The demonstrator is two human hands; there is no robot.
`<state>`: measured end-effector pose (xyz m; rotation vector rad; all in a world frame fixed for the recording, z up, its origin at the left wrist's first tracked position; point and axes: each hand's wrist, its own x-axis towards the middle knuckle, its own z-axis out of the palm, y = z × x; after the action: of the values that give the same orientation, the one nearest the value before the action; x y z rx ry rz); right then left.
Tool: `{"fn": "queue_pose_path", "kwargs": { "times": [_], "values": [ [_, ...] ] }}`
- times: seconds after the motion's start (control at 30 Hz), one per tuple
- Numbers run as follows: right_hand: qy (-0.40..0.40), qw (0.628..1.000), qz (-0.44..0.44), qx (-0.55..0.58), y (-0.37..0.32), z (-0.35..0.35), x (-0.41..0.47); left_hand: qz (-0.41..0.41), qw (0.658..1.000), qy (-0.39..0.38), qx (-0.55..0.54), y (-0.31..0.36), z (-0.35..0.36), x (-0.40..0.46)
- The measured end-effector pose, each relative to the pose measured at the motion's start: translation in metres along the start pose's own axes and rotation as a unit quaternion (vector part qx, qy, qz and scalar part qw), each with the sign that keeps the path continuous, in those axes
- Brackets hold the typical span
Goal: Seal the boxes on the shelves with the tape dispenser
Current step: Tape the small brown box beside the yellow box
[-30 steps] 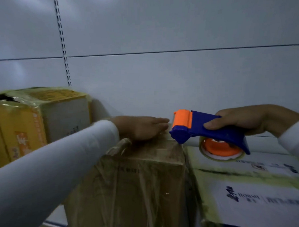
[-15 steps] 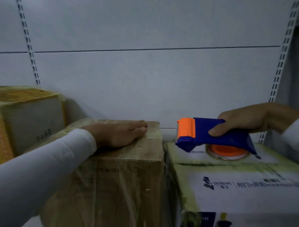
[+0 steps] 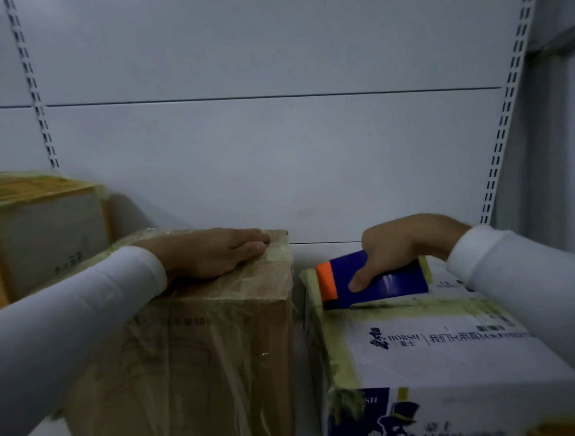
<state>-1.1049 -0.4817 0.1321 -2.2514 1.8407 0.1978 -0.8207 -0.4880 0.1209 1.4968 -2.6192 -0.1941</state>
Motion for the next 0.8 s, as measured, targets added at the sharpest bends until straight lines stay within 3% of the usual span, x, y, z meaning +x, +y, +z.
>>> {"fn": "queue_pose_path", "kwargs": {
  "times": [0.1,0.23,0.43,0.8],
  "values": [
    [0.024,0.997,-0.021,0.064,0.013,0.013,0.006,0.011,1.000,0.026,0.001,0.005,-0.003,-0.002],
    [0.060,0.992,-0.054,0.099,0.024,0.011,0.001,-0.036,0.990,0.124,0.048,0.031,-0.006,0.012],
    [0.078,0.982,-0.080,0.155,0.034,0.016,-0.006,-0.142,0.983,0.015,0.113,0.077,0.012,0.042],
    [0.040,0.944,-0.183,0.270,0.068,0.028,-0.014,-0.033,0.987,-0.040,0.150,0.054,-0.012,-0.016]
  ]
}}
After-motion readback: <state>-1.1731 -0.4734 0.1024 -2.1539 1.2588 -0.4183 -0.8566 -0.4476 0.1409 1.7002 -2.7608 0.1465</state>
